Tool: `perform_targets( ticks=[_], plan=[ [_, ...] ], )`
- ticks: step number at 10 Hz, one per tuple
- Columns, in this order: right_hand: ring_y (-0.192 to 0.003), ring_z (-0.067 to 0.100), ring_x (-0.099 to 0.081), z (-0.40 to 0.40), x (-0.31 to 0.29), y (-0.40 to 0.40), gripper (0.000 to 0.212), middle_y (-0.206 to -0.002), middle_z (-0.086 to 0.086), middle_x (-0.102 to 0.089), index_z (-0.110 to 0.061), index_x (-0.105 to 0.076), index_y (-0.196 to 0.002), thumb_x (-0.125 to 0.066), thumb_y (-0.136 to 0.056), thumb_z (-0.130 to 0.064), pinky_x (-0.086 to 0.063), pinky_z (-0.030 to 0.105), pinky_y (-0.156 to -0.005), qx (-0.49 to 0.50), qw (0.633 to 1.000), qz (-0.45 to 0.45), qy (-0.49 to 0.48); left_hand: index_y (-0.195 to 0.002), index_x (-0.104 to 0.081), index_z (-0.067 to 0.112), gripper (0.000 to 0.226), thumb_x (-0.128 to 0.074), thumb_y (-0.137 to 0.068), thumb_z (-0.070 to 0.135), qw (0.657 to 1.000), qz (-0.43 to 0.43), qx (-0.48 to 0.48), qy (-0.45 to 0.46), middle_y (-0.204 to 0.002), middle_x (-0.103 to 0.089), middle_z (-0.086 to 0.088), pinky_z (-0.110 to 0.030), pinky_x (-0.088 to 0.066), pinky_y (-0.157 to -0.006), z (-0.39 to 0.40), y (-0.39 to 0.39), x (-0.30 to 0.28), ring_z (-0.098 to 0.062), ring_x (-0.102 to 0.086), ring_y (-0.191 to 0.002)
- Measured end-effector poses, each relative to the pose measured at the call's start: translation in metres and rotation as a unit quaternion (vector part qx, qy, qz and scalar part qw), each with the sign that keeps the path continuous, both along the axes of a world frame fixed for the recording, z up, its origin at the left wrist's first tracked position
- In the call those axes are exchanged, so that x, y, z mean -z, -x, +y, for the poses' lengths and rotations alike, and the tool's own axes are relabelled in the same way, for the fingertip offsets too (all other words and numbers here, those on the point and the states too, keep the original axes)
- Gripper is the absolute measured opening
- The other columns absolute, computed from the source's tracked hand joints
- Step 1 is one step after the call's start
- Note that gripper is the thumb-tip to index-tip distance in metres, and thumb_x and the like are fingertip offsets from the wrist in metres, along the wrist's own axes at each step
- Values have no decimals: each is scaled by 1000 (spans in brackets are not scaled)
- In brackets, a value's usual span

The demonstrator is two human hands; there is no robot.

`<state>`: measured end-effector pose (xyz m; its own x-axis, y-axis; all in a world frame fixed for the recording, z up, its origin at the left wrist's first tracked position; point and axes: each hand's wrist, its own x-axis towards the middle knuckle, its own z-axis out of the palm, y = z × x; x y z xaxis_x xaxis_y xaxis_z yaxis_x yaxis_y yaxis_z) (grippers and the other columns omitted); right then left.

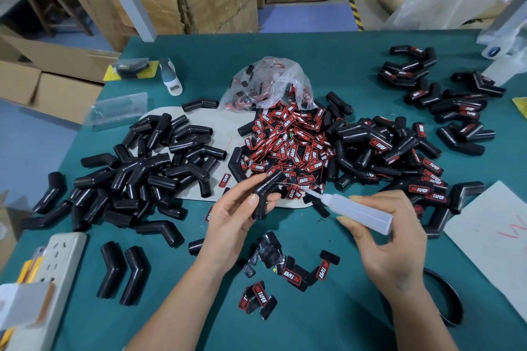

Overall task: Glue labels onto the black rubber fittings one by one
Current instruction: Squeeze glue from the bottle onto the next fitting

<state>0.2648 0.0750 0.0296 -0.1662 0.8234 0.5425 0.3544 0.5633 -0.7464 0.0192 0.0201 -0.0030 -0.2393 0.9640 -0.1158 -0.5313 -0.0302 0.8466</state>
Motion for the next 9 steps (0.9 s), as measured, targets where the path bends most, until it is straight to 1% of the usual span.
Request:
perform_targets(
  ticks=[1,2,3,4,5,6,7,9],
  plan=[
    [-99,0,-58,1,-2,0,21,-97,2,-64,-12,-65,-105,-73,-89,-24,-41,10,-84,8,1000,5,-9,-139,-67,12,49,-77,-95,33,1000,1,0,1,-119,-75,-25,-35,-56,-101,0,1,0,-37,-71,-118],
    [-100,-3,-57,0,-3,1,22,-103,-8,-62,-17,-64,-108,-73,-89,-24,-41,9,-84,1,1000,6,-8,-138,-67,12,49,-78,-95,33,1000,-2,0,0,-118,-75,-24,-35,-56,-101,0,0,-1,-36,-71,-118],
    [-100,-3,-57,0,-2,-1,22,-100,-7,-62,-18,-65,-108,-73,-89,-25,-41,9,-84,4,1000,4,-6,-138,-68,13,48,-78,-95,33,1000,0,0,0,-118,-75,-23,-34,-56,-101,0,0,-1,-36,-71,-118],
    [-100,-3,-57,1,-1,-1,23,-100,-6,-62,-15,-65,-107,-73,-89,-27,-41,10,-84,11,1000,0,-2,-138,-68,13,49,-78,-95,34,1000,2,0,2,-119,-75,-24,-35,-56,-101,0,1,-2,-36,-71,-118],
    [-99,-3,-57,0,-1,0,23,-99,-1,-62,-14,-65,-107,-73,-89,-27,-41,9,-83,11,1000,0,-4,-139,-67,12,50,-78,-95,33,1000,-1,1,2,-120,-74,-25,-35,-56,-101,-1,0,-1,-36,-71,-118],
    [-99,-3,-57,0,-2,-1,23,-100,-5,-61,-18,-64,-109,-73,-89,-26,-41,10,-83,12,1000,5,-7,-140,-66,11,50,-78,-95,33,1000,3,3,1,-120,-74,-25,-35,-56,-102,-1,1,-1,-37,-71,-119],
    [-100,-2,-58,0,-2,-1,24,-100,-4,-61,-15,-64,-109,-73,-89,-26,-41,10,-85,7,1000,6,-10,-140,-66,11,50,-77,-96,32,1000,3,3,0,-120,-74,-25,-35,-56,-102,-1,0,-2,-37,-71,-119],
    [-100,-1,-58,0,-1,-1,22,-98,-1,-63,-17,-65,-108,-73,-90,-26,-41,10,-85,8,1000,5,-11,-138,-67,12,40,-69,-99,21,1000,1,2,-2,-118,-75,-24,-34,-56,-101,-1,0,-1,-36,-72,-117]
  ],
)
